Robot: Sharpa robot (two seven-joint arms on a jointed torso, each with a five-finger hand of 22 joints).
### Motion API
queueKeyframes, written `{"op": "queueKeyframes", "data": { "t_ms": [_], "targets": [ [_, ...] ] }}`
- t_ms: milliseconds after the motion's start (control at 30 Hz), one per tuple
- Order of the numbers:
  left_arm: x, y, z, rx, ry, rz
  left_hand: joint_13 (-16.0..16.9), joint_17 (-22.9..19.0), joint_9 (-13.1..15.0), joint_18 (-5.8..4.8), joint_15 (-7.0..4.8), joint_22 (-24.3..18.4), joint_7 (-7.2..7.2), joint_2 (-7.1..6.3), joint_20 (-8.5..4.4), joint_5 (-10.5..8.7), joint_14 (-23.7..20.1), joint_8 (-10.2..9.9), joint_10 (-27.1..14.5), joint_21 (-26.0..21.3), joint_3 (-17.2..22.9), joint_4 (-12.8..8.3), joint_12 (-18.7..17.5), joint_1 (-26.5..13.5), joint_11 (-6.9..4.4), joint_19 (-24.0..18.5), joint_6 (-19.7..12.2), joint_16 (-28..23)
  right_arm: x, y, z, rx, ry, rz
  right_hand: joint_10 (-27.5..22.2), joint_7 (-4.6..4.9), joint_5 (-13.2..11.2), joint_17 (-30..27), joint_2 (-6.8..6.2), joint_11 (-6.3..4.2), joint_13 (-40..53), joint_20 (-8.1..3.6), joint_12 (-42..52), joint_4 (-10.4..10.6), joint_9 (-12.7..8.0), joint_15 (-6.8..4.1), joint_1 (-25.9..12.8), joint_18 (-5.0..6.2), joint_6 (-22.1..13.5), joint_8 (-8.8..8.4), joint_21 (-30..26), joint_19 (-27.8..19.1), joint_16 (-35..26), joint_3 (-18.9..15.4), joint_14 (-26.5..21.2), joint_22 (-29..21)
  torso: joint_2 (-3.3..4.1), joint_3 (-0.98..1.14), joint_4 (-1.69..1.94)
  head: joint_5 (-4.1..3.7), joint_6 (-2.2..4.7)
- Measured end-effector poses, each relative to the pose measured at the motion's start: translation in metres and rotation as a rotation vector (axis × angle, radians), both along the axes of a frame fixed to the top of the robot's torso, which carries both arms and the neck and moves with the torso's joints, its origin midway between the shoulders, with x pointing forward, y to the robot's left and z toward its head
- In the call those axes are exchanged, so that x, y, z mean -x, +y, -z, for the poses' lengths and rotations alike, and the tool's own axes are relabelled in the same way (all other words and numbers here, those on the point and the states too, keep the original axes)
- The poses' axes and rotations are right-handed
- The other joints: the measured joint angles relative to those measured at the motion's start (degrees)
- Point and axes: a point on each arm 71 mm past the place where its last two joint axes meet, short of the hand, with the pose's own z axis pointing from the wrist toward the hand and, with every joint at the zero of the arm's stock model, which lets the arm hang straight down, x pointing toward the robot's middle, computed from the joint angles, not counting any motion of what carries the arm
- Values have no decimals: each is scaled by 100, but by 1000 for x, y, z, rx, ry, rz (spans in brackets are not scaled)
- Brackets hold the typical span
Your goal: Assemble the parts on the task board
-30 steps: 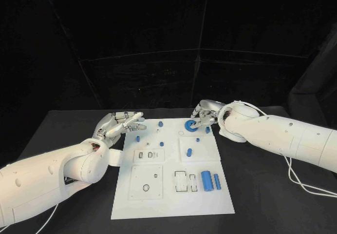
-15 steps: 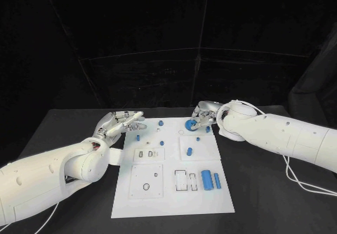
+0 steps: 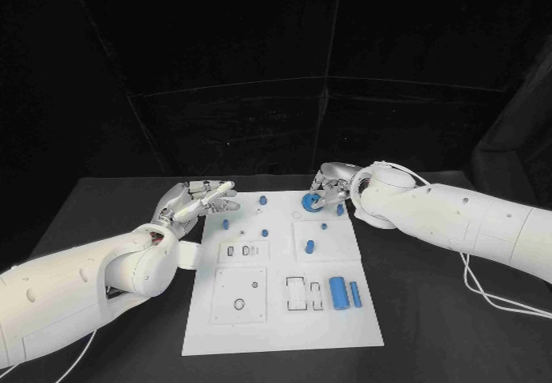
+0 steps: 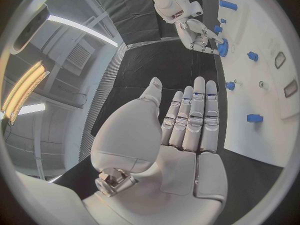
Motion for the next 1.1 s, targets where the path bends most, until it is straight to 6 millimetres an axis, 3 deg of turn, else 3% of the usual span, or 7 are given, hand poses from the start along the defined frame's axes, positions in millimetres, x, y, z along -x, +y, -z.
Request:
{"op": "queueKeyframes", "data": {
  "t_ms": [200,300,333,367,533,767,1100],
  "targets": [
    [0,0,0,0,1,1,0,6,0,0,0,0,0,0,0,0,0,0,0,0,0,0,0,0,0,0,0,-25,7,10,-4,-11,-64,-24,62,-1,-33,0,14,19,339,-53,307,-179,-2,-82,-1,-4,1,0,79,69,40,306,0,185,-1,-1,0,11,-1],
    [0,0,0,0,1,1,0,6,0,0,0,1,0,0,0,0,0,0,0,0,0,0,0,0,0,0,0,-25,13,20,-9,-33,-103,-51,93,-2,-42,-1,30,-11,387,-84,309,-282,-9,-101,-18,-90,2,-1,124,100,40,409,1,230,-2,-1,0,25,-1],
    [0,0,0,0,1,2,0,6,0,0,0,1,0,0,0,0,0,0,0,0,0,0,0,0,0,0,0,-25,16,24,-11,-41,-115,-61,93,-2,-36,-1,38,-11,387,-84,309,-301,-131,-101,-26,-91,2,-1,124,100,40,429,1,239,-2,-1,0,26,1],
    [0,0,0,0,2,2,0,6,0,0,0,1,0,0,0,0,0,0,0,0,0,0,0,0,0,0,0,-25,18,28,-13,-49,-125,-72,103,-6,-9,-1,46,-22,392,-84,309,-302,-240,-101,-33,-90,6,-1,124,100,40,430,1,252,-2,-2,0,29,2],
    [0,0,0,1,2,3,0,5,0,0,0,-7,0,45,0,0,0,0,0,-22,17,-16,-39,3,0,0,0,-25,26,49,-19,-77,-177,-118,111,-7,-7,-1,79,-30,407,-83,309,-343,-240,-101,-73,-90,7,-1,151,100,40,471,1,294,-5,-9,3,31,16],
    [0,0,0,1,2,3,0,5,0,0,0,-7,0,45,0,0,0,0,0,-22,17,-16,-39,3,0,0,0,-25,26,87,-22,-89,-225,-171,154,-32,-7,-2,-12,-73,400,-63,326,-360,-240,-101,-212,-90,32,-1,167,120,39,499,1,322,-5,-11,14,52,3],
    [0,0,0,1,2,3,0,10,0,0,0,-6,0,45,-18,0,0,0,0,-22,17,-16,-39,3,0,18,0,-24,23,120,-8,-72,-208,-202,184,-69,-8,-2,-80,-103,385,-63,282,-328,-239,-101,-352,-89,84,0,167,119,39,562,0,333,-1,-8,24,118,-58]
  ]
}}
